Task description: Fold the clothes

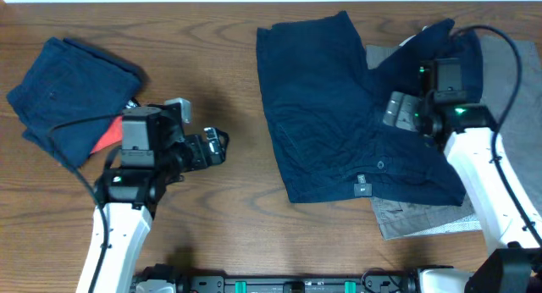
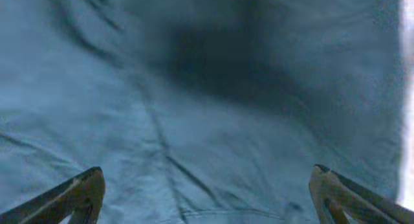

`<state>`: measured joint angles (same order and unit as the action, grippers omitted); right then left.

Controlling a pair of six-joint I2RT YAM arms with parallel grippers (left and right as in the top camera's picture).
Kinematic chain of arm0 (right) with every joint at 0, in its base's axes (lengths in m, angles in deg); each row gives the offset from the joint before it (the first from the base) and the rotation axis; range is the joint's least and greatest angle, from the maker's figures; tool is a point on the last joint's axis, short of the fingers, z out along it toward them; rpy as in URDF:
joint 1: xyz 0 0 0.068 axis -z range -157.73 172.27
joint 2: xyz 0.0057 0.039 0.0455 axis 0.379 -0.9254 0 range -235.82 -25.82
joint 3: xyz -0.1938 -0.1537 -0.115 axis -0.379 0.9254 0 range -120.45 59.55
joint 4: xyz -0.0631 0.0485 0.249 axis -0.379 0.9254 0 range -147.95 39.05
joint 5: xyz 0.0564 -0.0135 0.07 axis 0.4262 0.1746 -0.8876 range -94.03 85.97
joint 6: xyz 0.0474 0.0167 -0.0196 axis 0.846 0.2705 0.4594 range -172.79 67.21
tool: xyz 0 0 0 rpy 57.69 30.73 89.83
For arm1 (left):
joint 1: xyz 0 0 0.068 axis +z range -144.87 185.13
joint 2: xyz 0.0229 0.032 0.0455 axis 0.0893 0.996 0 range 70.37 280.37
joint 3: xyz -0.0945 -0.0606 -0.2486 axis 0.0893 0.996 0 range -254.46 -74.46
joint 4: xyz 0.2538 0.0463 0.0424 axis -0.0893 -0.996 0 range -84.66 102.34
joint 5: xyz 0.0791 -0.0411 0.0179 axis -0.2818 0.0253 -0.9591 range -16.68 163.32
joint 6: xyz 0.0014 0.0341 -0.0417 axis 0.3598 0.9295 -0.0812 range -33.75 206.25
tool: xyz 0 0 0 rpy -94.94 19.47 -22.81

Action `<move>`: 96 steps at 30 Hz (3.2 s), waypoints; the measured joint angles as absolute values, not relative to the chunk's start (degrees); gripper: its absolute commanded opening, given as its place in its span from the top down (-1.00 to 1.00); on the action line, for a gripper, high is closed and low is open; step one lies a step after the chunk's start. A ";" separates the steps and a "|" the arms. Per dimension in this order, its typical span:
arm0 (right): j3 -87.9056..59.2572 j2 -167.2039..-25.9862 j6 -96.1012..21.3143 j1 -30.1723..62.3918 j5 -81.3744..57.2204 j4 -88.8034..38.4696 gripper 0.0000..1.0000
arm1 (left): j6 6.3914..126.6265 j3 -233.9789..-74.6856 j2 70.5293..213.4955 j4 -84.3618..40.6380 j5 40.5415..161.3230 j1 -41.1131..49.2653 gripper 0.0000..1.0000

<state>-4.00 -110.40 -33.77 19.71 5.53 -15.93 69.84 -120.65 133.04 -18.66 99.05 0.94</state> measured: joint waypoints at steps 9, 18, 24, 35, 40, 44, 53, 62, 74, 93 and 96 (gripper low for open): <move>-4.00 -110.29 -33.77 26.04 6.49 -10.56 -0.99 | 57.76 -120.06 144.78 -14.05 100.43 -12.85 -0.96; -4.00 -110.29 -33.77 26.81 6.53 -8.65 -0.99 | 45.17 -119.97 160.01 -5.72 100.69 -24.24 -0.98; -4.00 -110.29 -33.77 26.81 6.53 -8.48 -0.99 | 37.87 -119.95 165.24 -2.09 101.33 -29.55 -0.07; -4.00 -110.29 -33.77 26.81 6.53 -8.02 -0.99 | 35.40 -119.86 167.20 -0.02 100.32 -31.91 0.88; -4.00 -110.29 -33.77 26.81 6.60 -7.91 -0.98 | 40.82 -120.10 166.42 -3.80 100.25 -30.10 0.88; -4.00 -110.29 -33.79 26.83 6.88 -7.69 -0.99 | 48.97 -124.32 162.61 -18.03 96.91 -21.14 0.88; -4.00 -110.29 -34.16 26.83 6.73 -7.67 -0.99 | 59.59 -149.61 156.51 -24.26 89.02 8.04 0.87; -4.00 -110.29 -39.49 26.81 0.20 -7.65 -0.04 | 60.49 -153.68 155.55 -30.27 86.46 17.33 -0.96; -4.00 -110.62 -52.13 25.06 -17.49 -8.02 0.88 | 60.16 -145.98 155.75 -43.31 88.04 3.10 -0.44; -4.00 -133.26 -55.99 13.76 -22.38 -13.48 0.80 | 52.07 -123.25 160.89 -20.17 88.39 -20.76 -0.27; -4.30 -134.51 -56.02 13.85 -20.83 -14.14 0.76 | 51.46 -122.84 162.96 -20.54 88.36 -21.66 -0.28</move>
